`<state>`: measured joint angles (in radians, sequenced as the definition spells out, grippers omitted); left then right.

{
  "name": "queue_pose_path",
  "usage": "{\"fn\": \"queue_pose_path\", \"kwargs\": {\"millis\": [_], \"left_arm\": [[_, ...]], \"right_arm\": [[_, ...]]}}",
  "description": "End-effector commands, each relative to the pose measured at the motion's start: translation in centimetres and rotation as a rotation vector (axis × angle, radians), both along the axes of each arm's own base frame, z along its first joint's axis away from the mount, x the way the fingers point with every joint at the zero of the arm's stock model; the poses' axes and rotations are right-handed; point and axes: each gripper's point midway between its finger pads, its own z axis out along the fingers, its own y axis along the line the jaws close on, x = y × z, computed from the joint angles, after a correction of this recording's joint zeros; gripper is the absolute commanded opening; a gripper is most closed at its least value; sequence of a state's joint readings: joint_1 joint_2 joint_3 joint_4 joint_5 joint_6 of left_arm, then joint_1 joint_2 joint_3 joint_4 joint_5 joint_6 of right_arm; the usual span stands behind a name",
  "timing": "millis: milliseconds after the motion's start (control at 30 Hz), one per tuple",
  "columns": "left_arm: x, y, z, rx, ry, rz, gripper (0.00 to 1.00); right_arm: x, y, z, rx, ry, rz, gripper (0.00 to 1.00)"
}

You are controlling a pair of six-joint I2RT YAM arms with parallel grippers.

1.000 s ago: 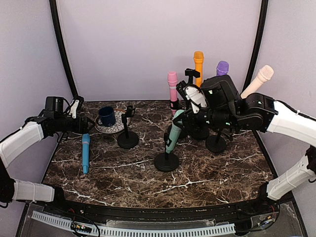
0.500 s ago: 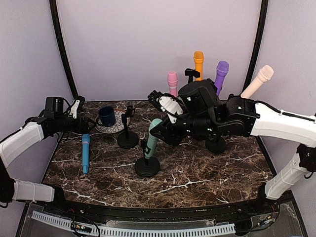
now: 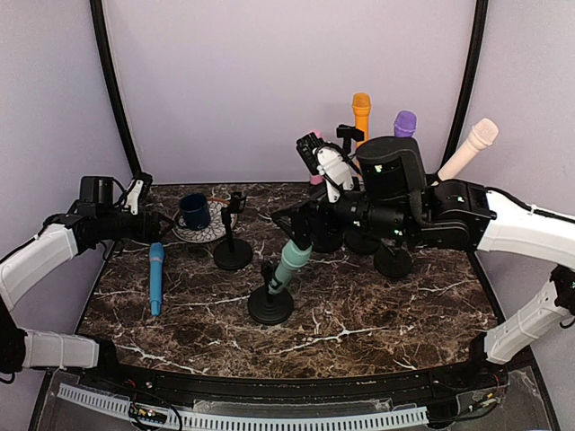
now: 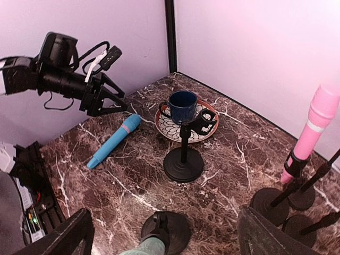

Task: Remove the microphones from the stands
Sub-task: Place the microphone stand with the microphone at the center of the board, then adjust the microphone stand with the microphone at the center of the board.

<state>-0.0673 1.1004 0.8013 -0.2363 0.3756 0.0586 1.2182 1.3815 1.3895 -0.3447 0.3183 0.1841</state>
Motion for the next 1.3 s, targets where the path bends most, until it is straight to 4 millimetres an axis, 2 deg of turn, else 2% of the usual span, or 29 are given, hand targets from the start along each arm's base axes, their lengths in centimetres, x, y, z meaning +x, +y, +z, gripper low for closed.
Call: {"fn": "queue_pose_path", "kwargs": {"millis": [0,100,200,367,467,600,767,1033,1133,1267], "left_arm": [[-0.1,1.3,0.3,0.032,-0.009,0.075,0.76],[-0.2,1.5,0.6,0.028,-0.011,0.087,0.76],[-0.3,1.4,0.7,0.019,-0.013,0.087,0.76],[-0.2,1.5,0.7,0.018,-0.002,0.091,0.76],[-0.2,1.6,0.8,0.024,-0.001,0.098,0.76],[-0.4,1.7,1.0,0.027,-0.009,0.102,0.76],[-0.3,2.0,0.8,0.039,-0.006,0.115,0.77],[-0.2,2.1,0.7,0.045,-0.003,0.121,0.77],[-0.2,2.2,0.5,0.05,0.002,0.128,0.77],[-0.1,2.4,0.1,0.057,0.014,0.134,0.77]], "right_arm": [[0.6,-0.4,0.8,0.119,0.044,-0.085,0.97],[0.8,-0.7,0.4,0.15,0.096,-0.126,0.99],[0.9,-1.4,1.1,0.197,0.127,-0.165,0.99],[1.2,-4.5,1.6,0.243,0.153,-0.274,0.99],[1.3,-5.5,1.5,0.253,0.166,-0.306,0.99],[1.4,-5.0,1.0,0.231,0.186,-0.318,0.99],[1.6,-3.8,-0.6,0.192,0.21,-0.325,0.98],[0.6,-3.3,-3.0,0.149,0.224,-0.389,0.98],[0.4,-3.6,-3.6,0.142,0.226,-0.407,0.98],[-0.3,-2.7,-3.9,0.148,0.232,-0.371,0.98]]}}
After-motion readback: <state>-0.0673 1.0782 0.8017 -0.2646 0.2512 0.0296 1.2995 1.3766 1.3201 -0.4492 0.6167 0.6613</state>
